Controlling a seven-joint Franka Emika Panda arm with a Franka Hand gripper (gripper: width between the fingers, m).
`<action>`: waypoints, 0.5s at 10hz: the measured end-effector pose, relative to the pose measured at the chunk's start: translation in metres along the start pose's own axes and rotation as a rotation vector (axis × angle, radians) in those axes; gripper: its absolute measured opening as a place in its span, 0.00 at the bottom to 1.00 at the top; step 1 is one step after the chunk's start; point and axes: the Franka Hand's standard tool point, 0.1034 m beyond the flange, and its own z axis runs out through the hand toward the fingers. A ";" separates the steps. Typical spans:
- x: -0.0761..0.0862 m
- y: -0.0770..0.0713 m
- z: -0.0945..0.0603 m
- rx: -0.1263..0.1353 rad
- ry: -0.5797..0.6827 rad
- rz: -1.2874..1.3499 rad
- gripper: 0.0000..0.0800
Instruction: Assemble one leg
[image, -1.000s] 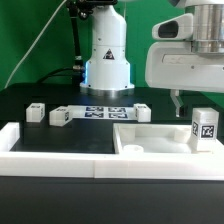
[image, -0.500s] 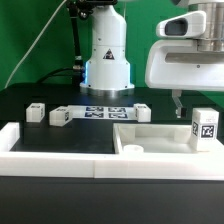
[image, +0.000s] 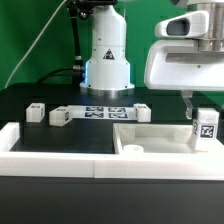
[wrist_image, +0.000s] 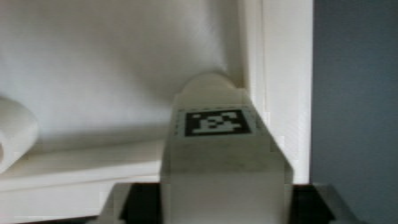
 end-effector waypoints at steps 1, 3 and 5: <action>0.000 0.000 0.000 0.000 0.000 0.000 0.36; 0.000 0.000 0.000 0.000 0.000 0.023 0.36; 0.000 0.001 0.000 0.013 -0.004 0.251 0.36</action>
Offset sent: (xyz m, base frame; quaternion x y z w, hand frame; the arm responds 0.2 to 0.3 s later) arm -0.0045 -0.0073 0.0019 0.0232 -0.0282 0.1559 0.9871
